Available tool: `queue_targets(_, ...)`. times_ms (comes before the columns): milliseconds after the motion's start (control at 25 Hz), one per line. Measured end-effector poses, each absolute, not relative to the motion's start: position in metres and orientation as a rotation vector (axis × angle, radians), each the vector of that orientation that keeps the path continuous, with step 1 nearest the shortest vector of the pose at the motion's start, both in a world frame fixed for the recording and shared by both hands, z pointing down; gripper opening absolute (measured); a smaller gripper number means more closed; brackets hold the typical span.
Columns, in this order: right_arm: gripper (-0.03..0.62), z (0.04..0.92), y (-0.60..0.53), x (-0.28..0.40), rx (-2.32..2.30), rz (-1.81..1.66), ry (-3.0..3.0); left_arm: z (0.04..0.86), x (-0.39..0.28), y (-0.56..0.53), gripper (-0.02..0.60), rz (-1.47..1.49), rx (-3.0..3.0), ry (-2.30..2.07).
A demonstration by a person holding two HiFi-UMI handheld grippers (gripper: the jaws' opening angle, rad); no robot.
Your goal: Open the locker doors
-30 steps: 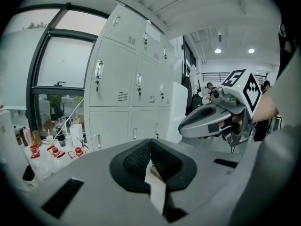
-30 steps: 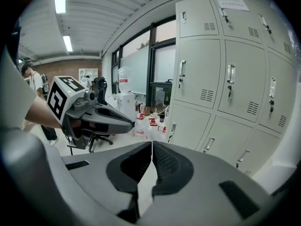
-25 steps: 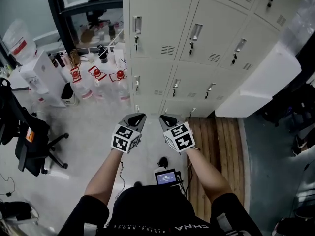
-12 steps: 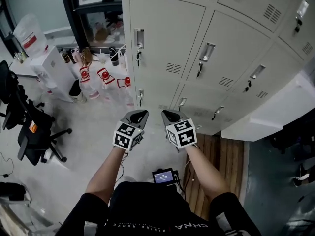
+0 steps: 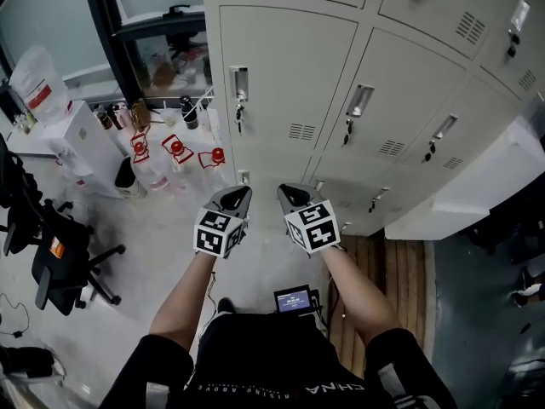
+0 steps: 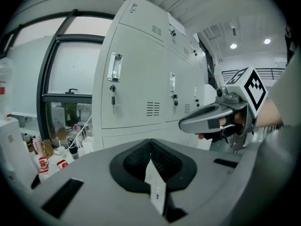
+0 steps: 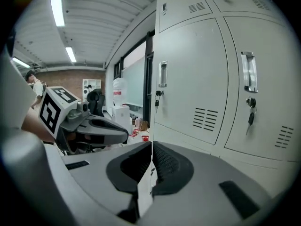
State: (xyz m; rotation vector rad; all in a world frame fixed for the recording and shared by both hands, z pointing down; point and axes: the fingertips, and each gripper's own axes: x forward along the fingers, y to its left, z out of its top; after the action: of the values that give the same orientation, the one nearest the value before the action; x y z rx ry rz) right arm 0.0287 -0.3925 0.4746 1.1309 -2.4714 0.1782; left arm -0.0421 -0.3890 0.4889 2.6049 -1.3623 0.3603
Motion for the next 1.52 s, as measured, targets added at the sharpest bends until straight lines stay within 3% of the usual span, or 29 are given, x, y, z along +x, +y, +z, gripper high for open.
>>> queue_targets(720, 0.032, 0.465, -0.406, 0.027, 1.2, 0.208, -2.451, 0.476, -0.041, -0.414, 0.019, 0.314, 2.654, -1.295)
queue_targets(1320, 0.032, 0.435, -0.437, 0.021, 1.143, 0.12, -2.495, 0.417, -0.072, -0.466, 0.021, 0.224, 2.623, -1.579)
queue_targets(1400, 0.032, 0.43, -0.444, 0.02, 1.143, 0.108, -2.503, 0.409, -0.075, -0.477, 0.049, 0.227, 2.615, -1.621)
queue_targets(1440, 0.032, 0.427, -0.447, 0.019, 1.143, 0.103, -2.505, 0.405, -0.076, -0.482, 0.095, 0.23, 2.611, -1.636)
queue_targets(1520, 0.032, 0.421, -0.454, 0.016, 1.141, 0.092, -2.513, 0.399, -0.079, -0.493, 0.107, 0.228, 2.599, -1.669)
